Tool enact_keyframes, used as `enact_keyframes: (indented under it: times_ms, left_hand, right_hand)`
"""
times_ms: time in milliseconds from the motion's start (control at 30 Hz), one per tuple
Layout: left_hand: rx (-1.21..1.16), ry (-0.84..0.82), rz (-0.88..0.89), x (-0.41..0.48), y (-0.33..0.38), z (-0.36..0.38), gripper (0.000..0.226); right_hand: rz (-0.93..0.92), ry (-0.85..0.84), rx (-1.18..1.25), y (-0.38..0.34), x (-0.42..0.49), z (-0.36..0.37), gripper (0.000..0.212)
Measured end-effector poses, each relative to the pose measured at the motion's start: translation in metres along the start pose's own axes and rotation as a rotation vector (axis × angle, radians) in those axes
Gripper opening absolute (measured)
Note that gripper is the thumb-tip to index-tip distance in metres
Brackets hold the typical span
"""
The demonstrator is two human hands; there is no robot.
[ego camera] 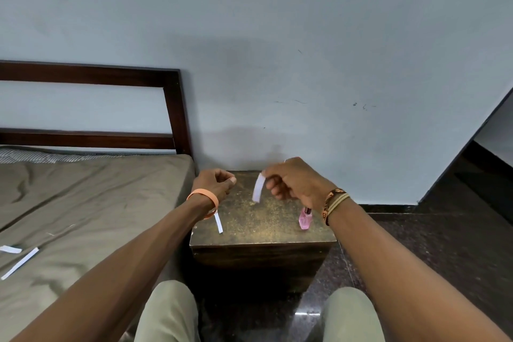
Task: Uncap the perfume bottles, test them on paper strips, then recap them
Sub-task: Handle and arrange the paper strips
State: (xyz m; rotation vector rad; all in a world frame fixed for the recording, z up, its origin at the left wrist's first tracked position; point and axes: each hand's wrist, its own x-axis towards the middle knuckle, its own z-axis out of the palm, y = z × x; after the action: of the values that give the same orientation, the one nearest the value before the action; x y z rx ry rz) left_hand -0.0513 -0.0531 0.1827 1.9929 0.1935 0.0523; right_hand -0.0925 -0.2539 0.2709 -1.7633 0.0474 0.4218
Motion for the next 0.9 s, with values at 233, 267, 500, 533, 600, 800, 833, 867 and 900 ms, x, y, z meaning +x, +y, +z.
enact_keyframes:
  times_ms: [233, 267, 500, 533, 600, 800, 833, 867, 900]
  left_hand:
    - [0.015, 0.008, 0.000, 0.000, 0.001, -0.002, 0.007]
    - [0.014, 0.007, 0.005, 0.000, 0.002, -0.001, 0.008]
    - [0.016, 0.007, 0.014, -0.002, 0.005, -0.001, 0.005]
    - [0.019, 0.002, 0.016, -0.001, 0.005, -0.001, 0.005]
    - [0.018, -0.005, 0.014, 0.000, 0.004, -0.002, 0.004]
    - [0.008, 0.007, 0.003, -0.001, 0.002, -0.001, 0.004]
    - [0.006, 0.011, 0.005, -0.002, 0.003, -0.001, 0.004]
    - [0.001, 0.010, 0.008, -0.002, 0.004, -0.001, 0.004]
    - [-0.003, 0.002, 0.010, -0.002, 0.005, -0.001, 0.004]
  right_hand:
    - [0.036, 0.054, -0.163, 0.002, 0.000, -0.001, 0.014]
    - [0.023, 0.031, -0.117, 0.003, 0.000, -0.001, 0.015]
    - [0.089, 0.004, -0.072, 0.006, 0.001, -0.002, 0.013]
    - [0.074, 0.028, -0.165, 0.007, 0.000, -0.001, 0.014]
    - [0.065, -0.025, 0.061, 0.004, 0.001, -0.002, 0.013]
    - [0.120, -0.067, 0.061, -0.002, 0.006, -0.003, 0.015]
    - [0.137, -0.042, -0.128, 0.002, 0.004, 0.000, 0.016]
    - [0.137, -0.028, -0.210, 0.004, 0.004, 0.001, 0.016]
    - [0.111, -0.020, -0.184, 0.005, 0.004, 0.001, 0.016]
